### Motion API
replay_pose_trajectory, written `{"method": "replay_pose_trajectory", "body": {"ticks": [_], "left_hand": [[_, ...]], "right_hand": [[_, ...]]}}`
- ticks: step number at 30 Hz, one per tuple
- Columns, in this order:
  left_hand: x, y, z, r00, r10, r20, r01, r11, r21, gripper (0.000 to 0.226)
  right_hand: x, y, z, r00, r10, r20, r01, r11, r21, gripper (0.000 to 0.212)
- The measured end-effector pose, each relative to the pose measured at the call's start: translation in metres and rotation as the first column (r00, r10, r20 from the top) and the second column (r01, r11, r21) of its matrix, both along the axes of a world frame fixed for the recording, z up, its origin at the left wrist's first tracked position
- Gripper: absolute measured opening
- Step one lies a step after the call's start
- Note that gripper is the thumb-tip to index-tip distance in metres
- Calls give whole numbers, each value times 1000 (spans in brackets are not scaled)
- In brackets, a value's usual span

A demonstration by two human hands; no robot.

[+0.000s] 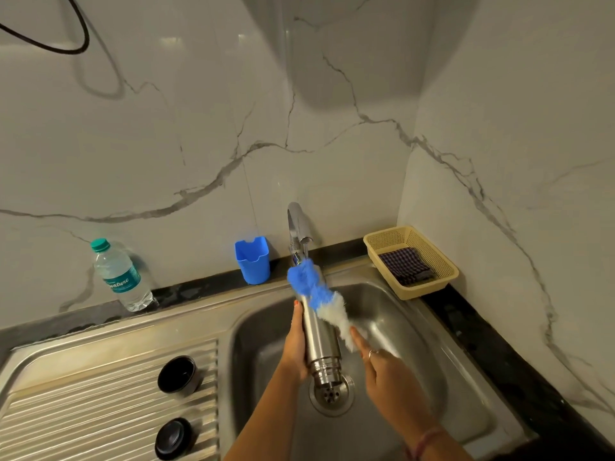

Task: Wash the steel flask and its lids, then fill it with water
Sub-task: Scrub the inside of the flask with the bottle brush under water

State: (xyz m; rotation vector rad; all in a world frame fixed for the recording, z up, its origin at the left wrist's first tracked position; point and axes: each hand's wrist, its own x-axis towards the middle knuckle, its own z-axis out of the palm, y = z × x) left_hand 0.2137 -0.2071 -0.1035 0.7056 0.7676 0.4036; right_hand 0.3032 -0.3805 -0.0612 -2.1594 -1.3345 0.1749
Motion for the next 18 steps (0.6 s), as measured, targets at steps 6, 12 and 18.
{"method": "replay_pose_trajectory", "body": {"ticks": [6,12,18], "left_hand": [[-4,-4,-1,999,-24,-43,25,999,36,77],[0,-3,3,998,41,47,-40,999,-14,74],[-3,7,1,990,128,61,-123,989,-78,85]], "right_hand": [[6,35,8,1000,-20,19,20,1000,-16,55],[1,17,-27,982,-51,-183,76,988,132,55],[-8,1,-24,953,5,-301,47,985,165,54]]}}
